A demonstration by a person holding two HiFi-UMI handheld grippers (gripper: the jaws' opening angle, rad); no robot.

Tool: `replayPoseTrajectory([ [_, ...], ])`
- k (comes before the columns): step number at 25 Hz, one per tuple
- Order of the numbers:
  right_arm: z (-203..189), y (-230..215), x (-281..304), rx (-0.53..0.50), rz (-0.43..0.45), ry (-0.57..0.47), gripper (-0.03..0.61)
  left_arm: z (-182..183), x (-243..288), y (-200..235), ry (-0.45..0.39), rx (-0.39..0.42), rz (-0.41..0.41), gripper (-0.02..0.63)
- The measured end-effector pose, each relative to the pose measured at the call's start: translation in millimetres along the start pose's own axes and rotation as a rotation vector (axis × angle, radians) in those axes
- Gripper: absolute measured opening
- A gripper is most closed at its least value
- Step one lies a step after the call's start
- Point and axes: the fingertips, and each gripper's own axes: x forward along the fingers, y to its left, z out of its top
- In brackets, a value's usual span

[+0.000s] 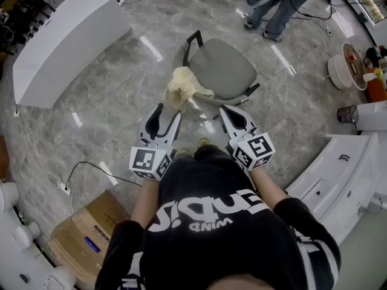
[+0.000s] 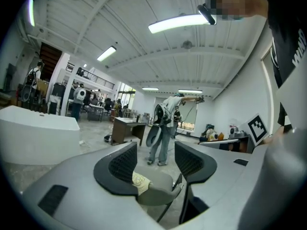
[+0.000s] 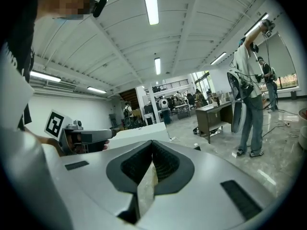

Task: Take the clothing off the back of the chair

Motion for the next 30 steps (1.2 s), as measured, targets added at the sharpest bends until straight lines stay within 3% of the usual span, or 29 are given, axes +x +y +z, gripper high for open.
replayPoseTrajectory([
  [2, -2.1, -6.7, 3.7, -0.001, 0.013, 0.007, 0.014, -5.0, 8.0, -1.1, 0.011, 0.007, 0.000, 0.283],
  [5, -3.3, -11.2, 10.2, -0.002, 0.024, 0.016, 0.014, -9.5, 14.7, -1.2, 0.033, 0.012, -0.016, 0.314],
  [15, 2.4, -8.8, 32.1, 0.016, 0.018, 0.006, 0.014, -24.8, 28.6, 29.0, 0.120, 0.054, -0.043, 0.322],
  [21, 5.8, -14.1, 38.3, 0.019, -0.020, -0.010, 0.014, -62.1, 50.1, 44.1, 0.265, 0.130, -0.132, 0.367],
  [30, 3.3, -25.8, 42.2, 0.043, -0.080, -0.005, 0.014, -131.7, 97.9, 78.3, 0.420, 0.242, -0.205, 0.368],
])
